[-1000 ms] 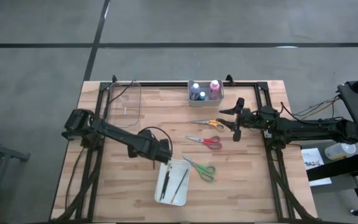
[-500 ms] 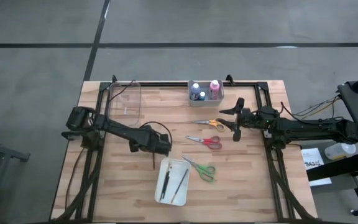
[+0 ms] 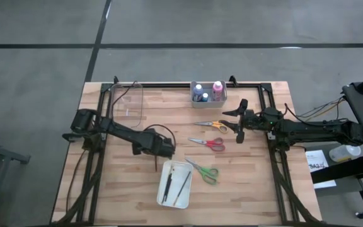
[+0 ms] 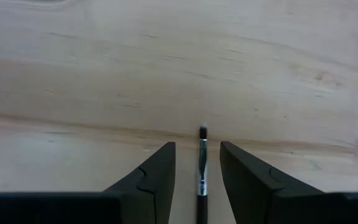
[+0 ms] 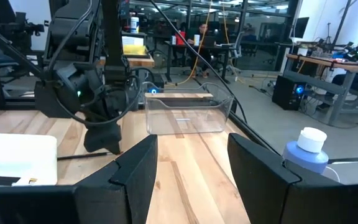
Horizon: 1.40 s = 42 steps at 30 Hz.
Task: Pick & Place Paint Supplies
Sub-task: Put the silver eyeshadow brush into the white bin
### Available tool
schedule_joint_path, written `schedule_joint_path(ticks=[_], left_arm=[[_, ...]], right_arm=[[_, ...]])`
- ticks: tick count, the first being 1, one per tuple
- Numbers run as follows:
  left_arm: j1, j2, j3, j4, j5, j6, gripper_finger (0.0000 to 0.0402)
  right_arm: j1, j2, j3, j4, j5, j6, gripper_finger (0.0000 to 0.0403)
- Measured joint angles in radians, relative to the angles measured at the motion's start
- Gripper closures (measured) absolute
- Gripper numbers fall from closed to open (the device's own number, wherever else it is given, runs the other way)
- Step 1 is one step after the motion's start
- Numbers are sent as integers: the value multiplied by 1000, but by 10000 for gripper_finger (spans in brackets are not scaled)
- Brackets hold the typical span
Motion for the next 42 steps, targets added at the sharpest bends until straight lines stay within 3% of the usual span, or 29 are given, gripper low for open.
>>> schedule_joint_path(ticks=[24, 42], left_arm=[[2, 35, 2, 6, 12, 17, 270], [3, 34, 2, 7, 18, 43, 384]], right_arm=[[0, 0, 0, 0, 0, 0, 209], [0, 0, 0, 0, 0, 0, 209]])
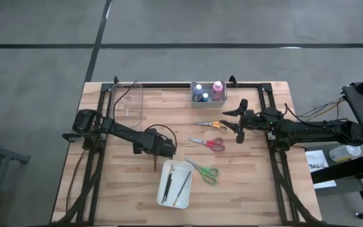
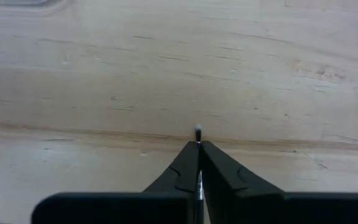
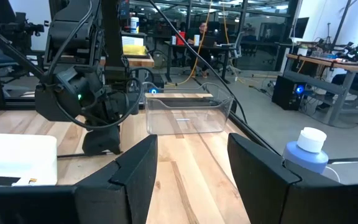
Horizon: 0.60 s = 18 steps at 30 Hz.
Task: Pick & Place Paint Supplies
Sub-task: Put the silver eyeshadow brush into the white bin
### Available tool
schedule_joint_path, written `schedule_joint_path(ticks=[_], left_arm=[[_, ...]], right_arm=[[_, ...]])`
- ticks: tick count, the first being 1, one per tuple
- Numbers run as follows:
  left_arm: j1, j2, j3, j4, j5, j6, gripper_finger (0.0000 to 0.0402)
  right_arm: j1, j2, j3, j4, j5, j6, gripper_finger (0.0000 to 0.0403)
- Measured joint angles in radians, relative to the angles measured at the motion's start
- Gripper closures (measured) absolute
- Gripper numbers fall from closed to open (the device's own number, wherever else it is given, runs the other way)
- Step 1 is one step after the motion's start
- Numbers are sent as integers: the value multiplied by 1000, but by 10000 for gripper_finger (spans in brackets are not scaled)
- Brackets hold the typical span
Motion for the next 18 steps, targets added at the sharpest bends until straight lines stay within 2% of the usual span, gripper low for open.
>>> schedule_joint_path(ticks=[18], left_arm=[[0, -9, 8, -8, 13, 15, 392]], right_arm=[[-1, 0, 0, 0, 0, 0, 209]])
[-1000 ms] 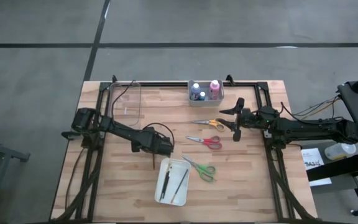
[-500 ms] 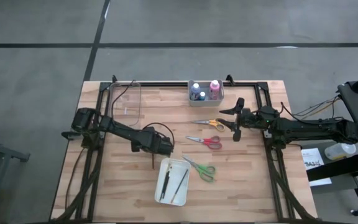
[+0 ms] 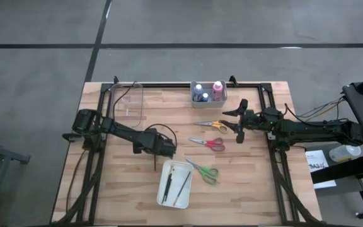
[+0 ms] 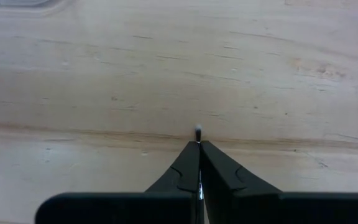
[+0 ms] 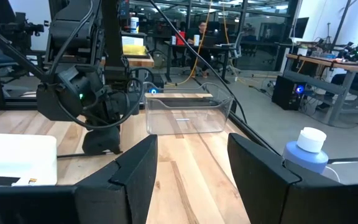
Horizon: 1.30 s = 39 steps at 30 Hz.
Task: Pick & Place Paint Supplies
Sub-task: Put the silver eyeshadow brush into the white bin
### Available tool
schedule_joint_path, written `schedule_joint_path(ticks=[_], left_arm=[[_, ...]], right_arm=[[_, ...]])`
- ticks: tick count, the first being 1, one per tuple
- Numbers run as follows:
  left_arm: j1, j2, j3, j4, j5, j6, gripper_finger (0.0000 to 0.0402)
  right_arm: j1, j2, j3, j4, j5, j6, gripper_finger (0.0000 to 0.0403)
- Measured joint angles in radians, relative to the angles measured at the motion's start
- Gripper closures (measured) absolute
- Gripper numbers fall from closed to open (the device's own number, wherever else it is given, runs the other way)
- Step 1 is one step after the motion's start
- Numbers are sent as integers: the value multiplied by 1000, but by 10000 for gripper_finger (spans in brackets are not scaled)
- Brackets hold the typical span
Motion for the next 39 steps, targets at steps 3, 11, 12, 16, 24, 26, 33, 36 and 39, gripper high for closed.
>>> schedule_joint_path(ticks=[3, 11, 12, 16, 24, 26, 33, 36, 39], left_arm=[[0, -3, 4, -7, 5, 0, 392], [0, -12, 10, -18, 35, -1, 393], [0, -12, 10, -18, 36, -1, 393], [0, -17, 10, -18, 36, -1, 393], [0, -48, 12, -23, 34, -8, 393], [0, -56, 12, -29, 34, -8, 393], [1, -114, 12, -47, 32, -2, 393], [1, -160, 12, -65, 36, 1, 393], [1, -213, 12, -82, 36, 22, 393]], right_arm=[[0, 0, 0, 0, 0, 0, 209], [1, 0, 0, 0, 0, 0, 209], [1, 0, 0, 0, 0, 0, 209], [1, 0, 0, 0, 0, 0, 209], [1, 0, 0, 0, 0, 0, 209], [1, 0, 0, 0, 0, 0, 209], [1, 0, 0, 0, 0, 0, 209], [1, 0, 0, 0, 0, 0, 209], [0, 0, 0, 0, 0, 0, 209]])
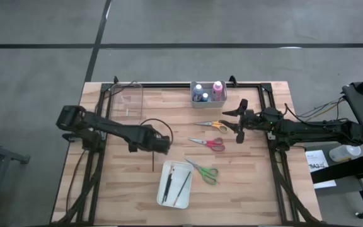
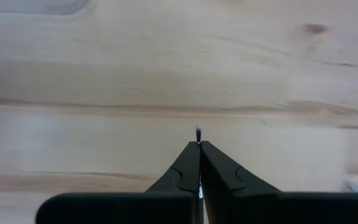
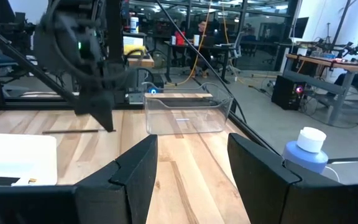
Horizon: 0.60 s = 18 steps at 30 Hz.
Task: Pick & Place Paint Supplies
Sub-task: Put the silver eyeshadow brush into the white bin
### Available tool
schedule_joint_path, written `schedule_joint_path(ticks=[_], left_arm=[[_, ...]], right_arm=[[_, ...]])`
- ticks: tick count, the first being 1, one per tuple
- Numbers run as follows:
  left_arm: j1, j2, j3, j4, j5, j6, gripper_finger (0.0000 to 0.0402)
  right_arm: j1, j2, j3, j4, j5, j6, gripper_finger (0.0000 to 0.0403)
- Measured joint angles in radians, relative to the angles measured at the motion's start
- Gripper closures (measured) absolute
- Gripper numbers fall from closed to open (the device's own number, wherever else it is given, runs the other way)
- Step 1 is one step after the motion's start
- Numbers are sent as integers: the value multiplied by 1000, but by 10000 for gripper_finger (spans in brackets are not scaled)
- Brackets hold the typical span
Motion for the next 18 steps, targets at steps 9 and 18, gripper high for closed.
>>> schedule_joint_path(ticks=[9, 18], left_arm=[[-48, -126, 0, 85, -30, 40, 393], [-200, -161, 7, 321, -191, 135, 393]], right_arm=[[0, 0, 0, 0, 0, 0, 209], [1, 0, 0, 0, 0, 0, 209]])
